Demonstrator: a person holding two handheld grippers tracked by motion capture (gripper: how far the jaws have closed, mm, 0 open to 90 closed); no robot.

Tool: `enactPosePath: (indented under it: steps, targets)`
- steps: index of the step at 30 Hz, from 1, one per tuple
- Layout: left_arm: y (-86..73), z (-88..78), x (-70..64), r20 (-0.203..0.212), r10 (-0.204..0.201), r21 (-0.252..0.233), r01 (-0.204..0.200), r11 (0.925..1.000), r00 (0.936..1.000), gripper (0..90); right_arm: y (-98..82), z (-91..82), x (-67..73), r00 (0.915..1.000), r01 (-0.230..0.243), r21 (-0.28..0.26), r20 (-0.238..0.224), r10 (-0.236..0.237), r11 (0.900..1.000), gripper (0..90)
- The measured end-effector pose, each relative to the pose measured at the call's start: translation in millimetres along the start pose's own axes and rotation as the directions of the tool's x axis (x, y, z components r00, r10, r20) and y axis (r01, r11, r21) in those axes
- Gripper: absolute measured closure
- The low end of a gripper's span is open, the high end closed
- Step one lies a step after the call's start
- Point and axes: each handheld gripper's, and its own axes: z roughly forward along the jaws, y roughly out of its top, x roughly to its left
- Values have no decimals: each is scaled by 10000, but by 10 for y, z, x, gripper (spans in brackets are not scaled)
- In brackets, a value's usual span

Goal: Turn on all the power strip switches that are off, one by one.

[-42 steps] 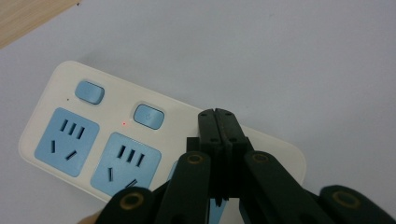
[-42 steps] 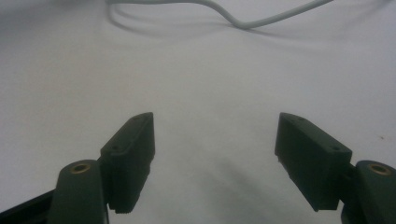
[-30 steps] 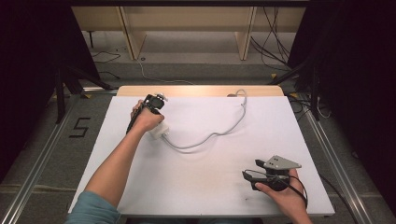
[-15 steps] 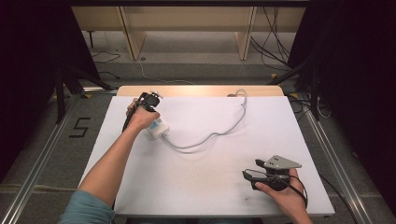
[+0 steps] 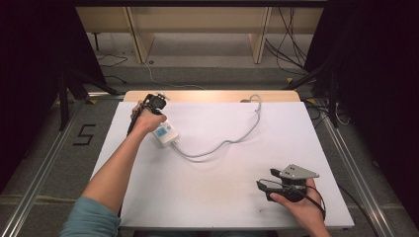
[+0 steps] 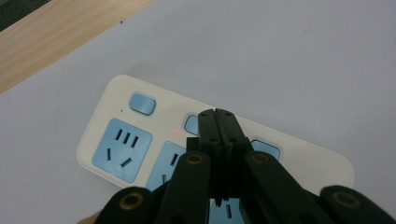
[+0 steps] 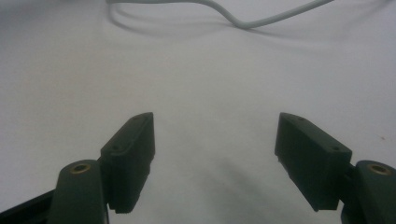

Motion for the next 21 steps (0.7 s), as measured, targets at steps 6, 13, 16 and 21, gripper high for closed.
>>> enactPosePath:
  steps: [6,13,16,21]
  targets:
    - [25,-7,37,-64,99,16,-99,9999,9999,899,1,2,3,10000,12,42,-12,-12,10000,298]
    - [80,-18,82,-156,119,-46,-120,9999,9998,899,0,4,2,10000,12,52,-19,-12,10000,298]
    - [89,-10,111,-225,136,13,-136,9999,9997,898,-2,4,-1,10000,13,50,-28,-13,10000,298]
    - [87,1,171,-315,47,27,-47,10000,9995,899,-2,6,0,10000,7,57,-34,-7,10000,298]
